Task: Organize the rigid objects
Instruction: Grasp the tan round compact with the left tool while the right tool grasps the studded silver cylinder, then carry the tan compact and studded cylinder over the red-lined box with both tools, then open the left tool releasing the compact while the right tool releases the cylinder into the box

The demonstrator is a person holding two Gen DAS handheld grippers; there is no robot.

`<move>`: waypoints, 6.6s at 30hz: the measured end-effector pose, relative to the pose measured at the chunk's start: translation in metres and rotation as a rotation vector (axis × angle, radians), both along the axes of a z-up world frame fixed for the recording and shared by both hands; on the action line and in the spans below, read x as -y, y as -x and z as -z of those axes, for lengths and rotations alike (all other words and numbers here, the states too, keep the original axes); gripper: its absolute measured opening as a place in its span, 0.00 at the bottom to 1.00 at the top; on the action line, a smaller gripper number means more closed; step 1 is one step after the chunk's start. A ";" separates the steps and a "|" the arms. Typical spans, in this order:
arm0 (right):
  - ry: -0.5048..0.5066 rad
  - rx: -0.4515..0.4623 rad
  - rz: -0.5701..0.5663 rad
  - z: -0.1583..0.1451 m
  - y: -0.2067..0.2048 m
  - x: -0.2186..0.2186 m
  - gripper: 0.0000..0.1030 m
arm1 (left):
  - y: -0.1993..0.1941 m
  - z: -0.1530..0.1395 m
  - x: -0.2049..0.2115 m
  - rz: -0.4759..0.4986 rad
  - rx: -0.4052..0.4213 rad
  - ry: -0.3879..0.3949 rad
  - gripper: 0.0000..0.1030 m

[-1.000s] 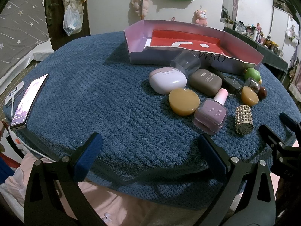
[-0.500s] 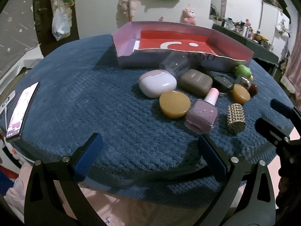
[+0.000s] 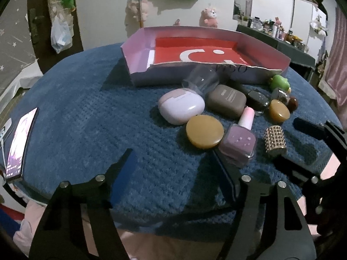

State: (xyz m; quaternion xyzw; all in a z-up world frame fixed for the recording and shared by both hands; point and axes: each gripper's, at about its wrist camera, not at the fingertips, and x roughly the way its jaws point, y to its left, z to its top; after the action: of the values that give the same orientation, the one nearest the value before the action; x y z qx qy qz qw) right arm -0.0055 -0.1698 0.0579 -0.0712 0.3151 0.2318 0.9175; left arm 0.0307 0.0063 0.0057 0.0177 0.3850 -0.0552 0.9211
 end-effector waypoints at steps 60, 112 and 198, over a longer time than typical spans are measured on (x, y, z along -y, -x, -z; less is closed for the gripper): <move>-0.137 -0.030 -0.055 -0.056 -0.053 0.008 0.39 | -0.028 -0.052 0.019 0.092 0.134 0.049 0.34; -0.051 -0.332 0.093 -0.047 -0.276 0.014 0.39 | -0.238 -0.038 0.006 0.047 -0.126 0.111 0.35; -0.120 -0.179 0.098 -0.099 -0.209 0.035 0.94 | -0.182 -0.088 0.018 -0.016 0.013 0.007 0.93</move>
State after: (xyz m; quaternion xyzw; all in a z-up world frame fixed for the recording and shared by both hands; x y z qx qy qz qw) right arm 0.2038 -0.2048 0.1573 0.0203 0.3844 0.2105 0.8986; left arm 0.2129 -0.0114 0.0933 0.0117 0.3787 -0.0493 0.9241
